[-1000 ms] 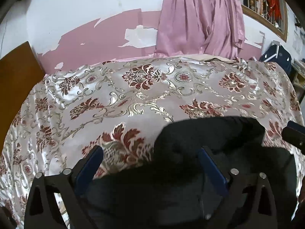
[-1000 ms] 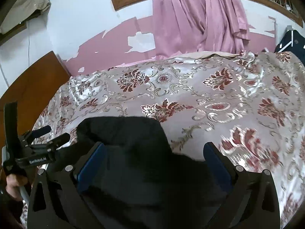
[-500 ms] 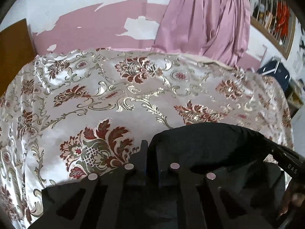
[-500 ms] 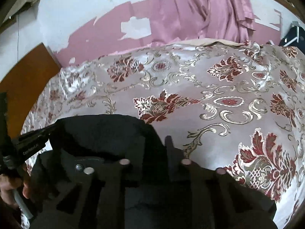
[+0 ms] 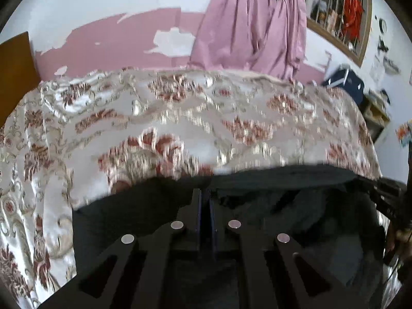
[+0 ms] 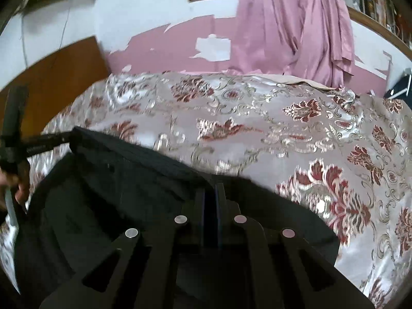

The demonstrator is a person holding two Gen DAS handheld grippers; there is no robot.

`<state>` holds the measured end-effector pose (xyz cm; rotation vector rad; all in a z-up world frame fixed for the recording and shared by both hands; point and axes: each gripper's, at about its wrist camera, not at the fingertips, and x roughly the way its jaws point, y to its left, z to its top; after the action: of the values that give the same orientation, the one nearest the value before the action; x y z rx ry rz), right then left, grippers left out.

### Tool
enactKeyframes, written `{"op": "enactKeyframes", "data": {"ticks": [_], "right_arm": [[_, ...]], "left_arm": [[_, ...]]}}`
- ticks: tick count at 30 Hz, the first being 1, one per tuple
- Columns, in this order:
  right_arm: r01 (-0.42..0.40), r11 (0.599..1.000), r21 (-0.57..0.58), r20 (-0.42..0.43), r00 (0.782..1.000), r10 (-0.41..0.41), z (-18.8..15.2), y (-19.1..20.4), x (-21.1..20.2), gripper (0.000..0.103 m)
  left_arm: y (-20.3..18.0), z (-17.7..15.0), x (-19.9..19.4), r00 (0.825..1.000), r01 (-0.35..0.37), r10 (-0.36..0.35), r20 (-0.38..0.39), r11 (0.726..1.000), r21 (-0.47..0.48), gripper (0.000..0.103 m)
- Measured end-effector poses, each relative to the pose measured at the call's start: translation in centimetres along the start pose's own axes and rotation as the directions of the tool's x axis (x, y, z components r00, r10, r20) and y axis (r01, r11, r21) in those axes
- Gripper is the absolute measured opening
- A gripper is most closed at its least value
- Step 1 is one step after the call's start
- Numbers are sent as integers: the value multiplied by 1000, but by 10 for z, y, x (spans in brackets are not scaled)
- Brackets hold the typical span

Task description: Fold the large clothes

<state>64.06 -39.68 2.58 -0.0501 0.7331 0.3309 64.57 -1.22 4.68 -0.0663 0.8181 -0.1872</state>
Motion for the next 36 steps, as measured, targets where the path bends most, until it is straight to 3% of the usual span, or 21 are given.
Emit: {"op": "enactKeyframes", "data": {"ticks": [4,8,18,22,24,28,30,33,36], "right_arm": [[1,1000,-30,-60,998,-3,-24,4,9,5],[9,999,36,-140,990,-4,-54,-10,30,0],[-53,992,115,-39,998,58,-65,-20,18,0],[-32,980,199,145,989,2,-35,-34,-25,1],[-74,974,212,160,986,40,-13,-31,-28,1],[-168,974,154,49,986,162,26,3,3,1],[-210,969,134,-50,975,218,32,21,24,1],[-197,976,94,-162,964,210,24,43,44,1],[-192,978,77,-186,961,203,7,45,44,1]], "left_arm": [[0,-26,12,998,-21,23,-60,999,36,6],[8,-39,20,998,-15,16,-67,1000,19,6],[9,-46,18,1000,5,-4,-12,1000,20,6],[6,-45,18,1000,-2,2,-9,1000,26,6],[5,-44,16,1000,0,0,-2,1000,29,6],[5,-41,4,999,22,-23,24,999,27,7],[5,-37,-5,998,47,-47,30,999,27,9],[6,-33,-21,991,120,-121,53,993,22,10],[2,-30,-32,983,168,-170,64,985,41,13]]}}
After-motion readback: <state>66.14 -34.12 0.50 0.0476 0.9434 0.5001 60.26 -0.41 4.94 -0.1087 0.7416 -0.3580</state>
